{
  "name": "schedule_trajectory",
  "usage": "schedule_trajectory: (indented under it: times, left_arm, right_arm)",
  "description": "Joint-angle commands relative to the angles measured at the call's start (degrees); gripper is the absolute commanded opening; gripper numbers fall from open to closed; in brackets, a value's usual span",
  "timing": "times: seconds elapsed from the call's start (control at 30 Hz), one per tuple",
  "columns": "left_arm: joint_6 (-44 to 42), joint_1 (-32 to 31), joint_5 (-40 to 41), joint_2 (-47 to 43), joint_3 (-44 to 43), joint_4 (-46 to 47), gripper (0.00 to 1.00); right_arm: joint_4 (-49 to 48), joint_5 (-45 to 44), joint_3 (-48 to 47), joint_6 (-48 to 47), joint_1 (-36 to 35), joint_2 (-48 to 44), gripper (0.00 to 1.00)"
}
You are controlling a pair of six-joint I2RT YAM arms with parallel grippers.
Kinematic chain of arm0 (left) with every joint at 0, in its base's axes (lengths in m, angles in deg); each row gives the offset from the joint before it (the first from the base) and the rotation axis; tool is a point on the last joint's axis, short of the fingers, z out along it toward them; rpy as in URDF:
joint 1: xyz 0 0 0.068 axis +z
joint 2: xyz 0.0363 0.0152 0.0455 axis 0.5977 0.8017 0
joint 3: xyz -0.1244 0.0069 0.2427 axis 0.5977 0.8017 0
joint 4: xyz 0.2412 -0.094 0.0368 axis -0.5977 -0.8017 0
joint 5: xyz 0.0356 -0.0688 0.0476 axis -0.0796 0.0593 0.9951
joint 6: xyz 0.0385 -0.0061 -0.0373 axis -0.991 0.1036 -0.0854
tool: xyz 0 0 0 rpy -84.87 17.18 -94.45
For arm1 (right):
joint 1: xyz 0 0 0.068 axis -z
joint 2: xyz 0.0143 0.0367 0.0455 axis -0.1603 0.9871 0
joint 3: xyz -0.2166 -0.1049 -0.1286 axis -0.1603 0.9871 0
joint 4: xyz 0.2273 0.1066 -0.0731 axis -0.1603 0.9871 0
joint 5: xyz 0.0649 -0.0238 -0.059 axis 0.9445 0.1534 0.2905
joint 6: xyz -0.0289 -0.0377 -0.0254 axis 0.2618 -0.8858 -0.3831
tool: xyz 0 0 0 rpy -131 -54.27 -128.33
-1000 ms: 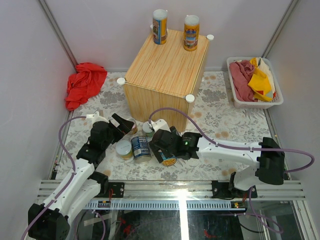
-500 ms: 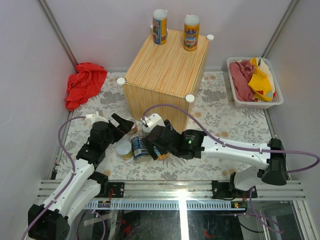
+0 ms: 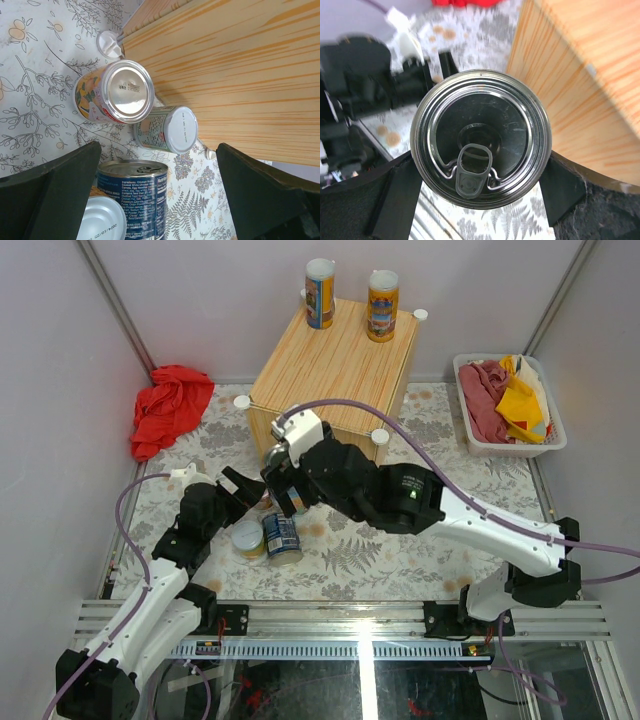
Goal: Place and organize the canned foods onto the counter
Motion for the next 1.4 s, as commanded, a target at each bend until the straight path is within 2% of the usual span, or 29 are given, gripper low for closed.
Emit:
schedule_trajectory:
  times: [0.0,0.23,0.33,0.67,0.9,1.37]
  left_arm:
    - [0.60,-0.17,0.98,-0.16,0.26,3.61,1.00]
    - [0.18,-0.11,0.98,0.24,-0.07,3.78,1.00]
    - [0.08,-0.10,0.98,0.23,0.18,3.67,1.00]
    - [-1.29,0.07,1.01,2.22,-0.59,3.73,1.00]
    - [-3.08,0.46,0.74,3.82,-1.21,3.61,1.00]
    - [-5.20,1.74,0.29,5.48,-0.53,4.32,1.00]
  right_arm:
    - [-8.23,-5.23,-15.35,-8.87,-0.30,2.97,0.00]
    - [-7.26,-6.71,-34.88,-15.91,3.93,13.42,0.00]
    - [-9.08,-5.20,-38.38,-17.01,8.21,16.05,0.00]
    - [-20.32,-1.86,-43.16,-19.78,22.61,23.87,0.00]
    - [-23.74,3.33,-47.47,-15.67,31.29,29.46,0.00]
    - [-30.54,9.64,-50.92,-12.04,36.92,37.26,0.00]
